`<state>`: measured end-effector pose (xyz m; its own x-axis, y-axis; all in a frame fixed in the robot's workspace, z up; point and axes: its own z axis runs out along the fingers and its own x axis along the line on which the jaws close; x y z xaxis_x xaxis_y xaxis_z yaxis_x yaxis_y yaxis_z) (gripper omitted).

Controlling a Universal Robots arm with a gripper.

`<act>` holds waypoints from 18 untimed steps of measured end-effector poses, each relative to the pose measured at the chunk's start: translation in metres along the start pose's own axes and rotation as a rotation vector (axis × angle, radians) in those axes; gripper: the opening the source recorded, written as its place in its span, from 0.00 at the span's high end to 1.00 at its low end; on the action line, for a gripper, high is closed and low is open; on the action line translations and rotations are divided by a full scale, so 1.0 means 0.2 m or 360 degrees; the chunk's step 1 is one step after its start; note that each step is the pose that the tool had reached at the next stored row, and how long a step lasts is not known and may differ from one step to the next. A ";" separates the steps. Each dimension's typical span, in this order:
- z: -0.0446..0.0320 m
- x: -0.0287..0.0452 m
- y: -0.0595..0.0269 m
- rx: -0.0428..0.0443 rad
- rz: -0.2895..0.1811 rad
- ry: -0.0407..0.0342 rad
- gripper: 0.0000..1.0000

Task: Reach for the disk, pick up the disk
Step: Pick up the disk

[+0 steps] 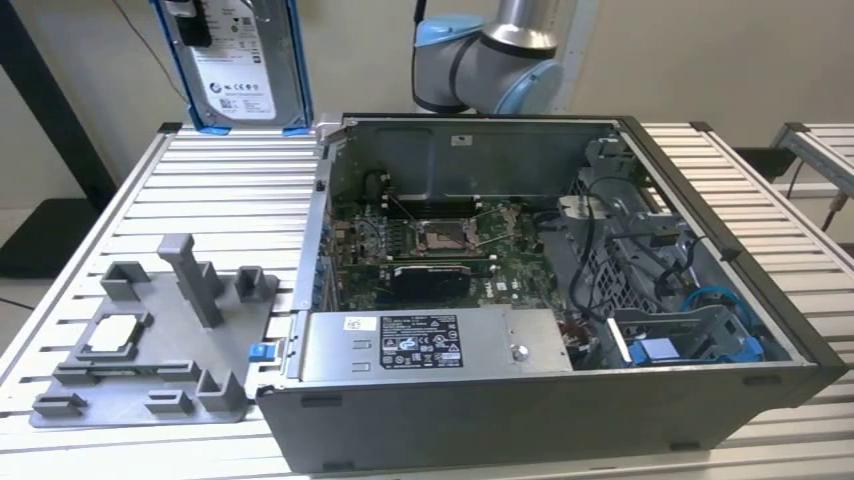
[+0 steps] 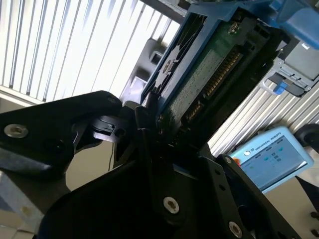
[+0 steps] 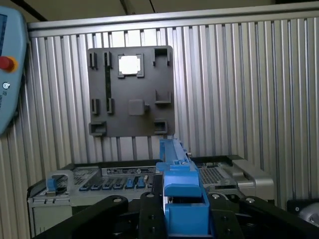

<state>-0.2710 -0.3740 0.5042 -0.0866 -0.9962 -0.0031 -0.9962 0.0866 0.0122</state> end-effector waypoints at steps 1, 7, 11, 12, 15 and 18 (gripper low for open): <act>0.000 -0.001 -0.010 0.0000 0.0000 0.0000 1.00; -0.001 -0.007 -0.084 0.0000 0.0000 0.0000 1.00; -0.002 -0.012 -0.143 0.0000 0.0000 0.0000 1.00; -0.002 -0.014 -0.159 0.0000 0.0000 0.0000 1.00; -0.003 -0.018 -0.210 0.0000 0.0000 0.0000 1.00; -0.004 -0.023 -0.265 0.0000 0.0000 0.0000 1.00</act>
<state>-0.2178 -0.3740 0.5043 -0.0865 -0.9963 -0.0030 -0.9962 0.0864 0.0123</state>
